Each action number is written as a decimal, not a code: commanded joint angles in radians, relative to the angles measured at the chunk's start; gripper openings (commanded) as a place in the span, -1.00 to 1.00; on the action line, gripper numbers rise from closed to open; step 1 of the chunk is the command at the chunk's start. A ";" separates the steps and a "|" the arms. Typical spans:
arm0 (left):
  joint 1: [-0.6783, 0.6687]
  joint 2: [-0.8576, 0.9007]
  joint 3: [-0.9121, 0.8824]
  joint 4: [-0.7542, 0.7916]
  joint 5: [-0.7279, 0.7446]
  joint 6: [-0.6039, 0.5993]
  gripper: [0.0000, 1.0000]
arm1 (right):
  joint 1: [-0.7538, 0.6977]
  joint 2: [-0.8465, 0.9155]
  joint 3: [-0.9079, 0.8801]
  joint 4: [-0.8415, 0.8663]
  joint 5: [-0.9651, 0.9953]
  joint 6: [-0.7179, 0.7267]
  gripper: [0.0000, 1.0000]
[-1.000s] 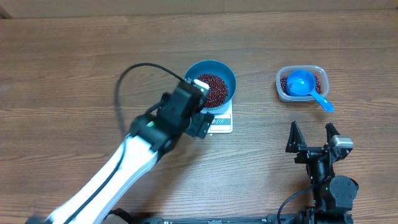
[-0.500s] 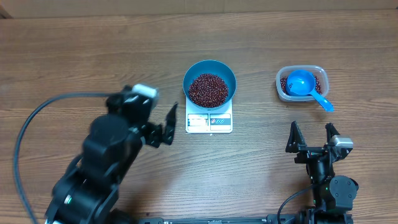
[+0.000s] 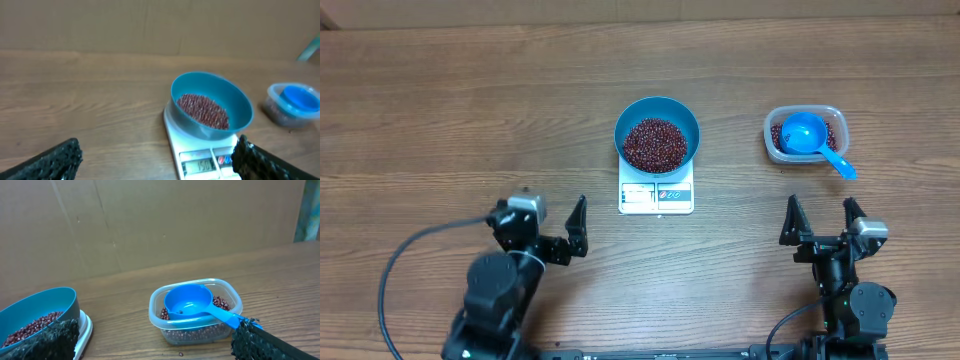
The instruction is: Scoop item into bowl and weigh 150g on scale
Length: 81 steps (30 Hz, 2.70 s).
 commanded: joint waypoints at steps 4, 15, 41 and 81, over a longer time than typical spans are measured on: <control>0.012 -0.175 -0.146 0.171 0.010 -0.025 0.99 | 0.005 -0.010 -0.010 0.002 0.012 0.008 1.00; 0.103 -0.403 -0.203 0.210 -0.016 -0.024 0.99 | 0.005 -0.010 -0.010 0.002 0.012 0.008 1.00; 0.187 -0.403 -0.348 0.077 0.003 0.212 0.99 | 0.005 -0.010 -0.010 0.002 0.012 0.008 1.00; 0.169 -0.402 -0.348 0.078 0.010 0.224 0.99 | 0.005 -0.010 -0.010 0.002 0.012 0.008 1.00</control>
